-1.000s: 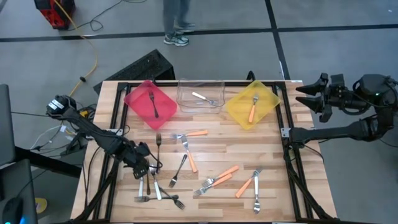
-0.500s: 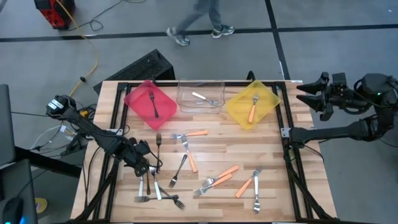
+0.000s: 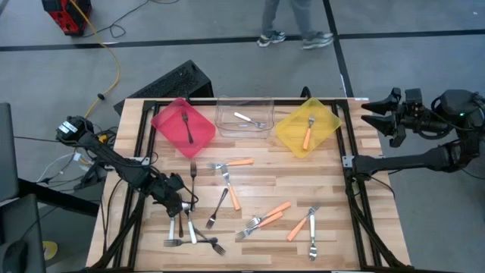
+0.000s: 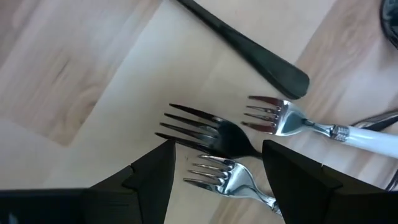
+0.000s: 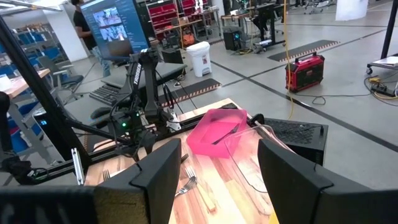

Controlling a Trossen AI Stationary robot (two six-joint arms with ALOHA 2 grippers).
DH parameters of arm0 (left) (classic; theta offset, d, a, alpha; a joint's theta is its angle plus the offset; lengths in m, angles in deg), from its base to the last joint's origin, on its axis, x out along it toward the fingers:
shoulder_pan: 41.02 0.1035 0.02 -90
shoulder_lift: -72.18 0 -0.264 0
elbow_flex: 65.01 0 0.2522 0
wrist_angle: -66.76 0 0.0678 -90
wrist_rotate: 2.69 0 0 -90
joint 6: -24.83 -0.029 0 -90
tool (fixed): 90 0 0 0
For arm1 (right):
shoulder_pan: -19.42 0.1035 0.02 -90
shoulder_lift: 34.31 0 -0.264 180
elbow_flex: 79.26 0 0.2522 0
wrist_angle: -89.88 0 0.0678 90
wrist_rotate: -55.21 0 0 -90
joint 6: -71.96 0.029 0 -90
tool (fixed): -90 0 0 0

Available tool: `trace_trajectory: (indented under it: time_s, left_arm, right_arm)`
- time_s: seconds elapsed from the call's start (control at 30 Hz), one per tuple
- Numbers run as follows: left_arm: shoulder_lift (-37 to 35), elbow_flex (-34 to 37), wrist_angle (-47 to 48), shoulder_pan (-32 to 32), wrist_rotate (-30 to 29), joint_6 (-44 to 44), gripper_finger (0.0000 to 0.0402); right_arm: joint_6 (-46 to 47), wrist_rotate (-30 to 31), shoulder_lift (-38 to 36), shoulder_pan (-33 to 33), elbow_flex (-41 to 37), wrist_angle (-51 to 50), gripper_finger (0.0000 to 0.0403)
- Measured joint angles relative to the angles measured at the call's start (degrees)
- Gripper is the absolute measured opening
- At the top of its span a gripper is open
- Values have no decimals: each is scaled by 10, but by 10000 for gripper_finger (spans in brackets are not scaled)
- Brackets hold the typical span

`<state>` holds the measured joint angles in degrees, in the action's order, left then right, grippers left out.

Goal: Sort silverware by color (type)
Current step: Put the white fork into the transparent bin

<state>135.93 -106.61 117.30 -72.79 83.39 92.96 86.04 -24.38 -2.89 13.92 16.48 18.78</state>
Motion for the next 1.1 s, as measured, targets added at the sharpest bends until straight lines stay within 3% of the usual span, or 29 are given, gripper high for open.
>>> trace_trajectory:
  time_s: [0.23, 1.1]
  left_arm:
    - [0, 0, 4, 0, -24, -1, 224]
    - [0, 0, 15, 0, -30, 61, 224]
  right_arm:
    - [0, 0, 0, 0, 0, 0, 240]
    - [-2, 0, 0, 0, 0, -13, 240]
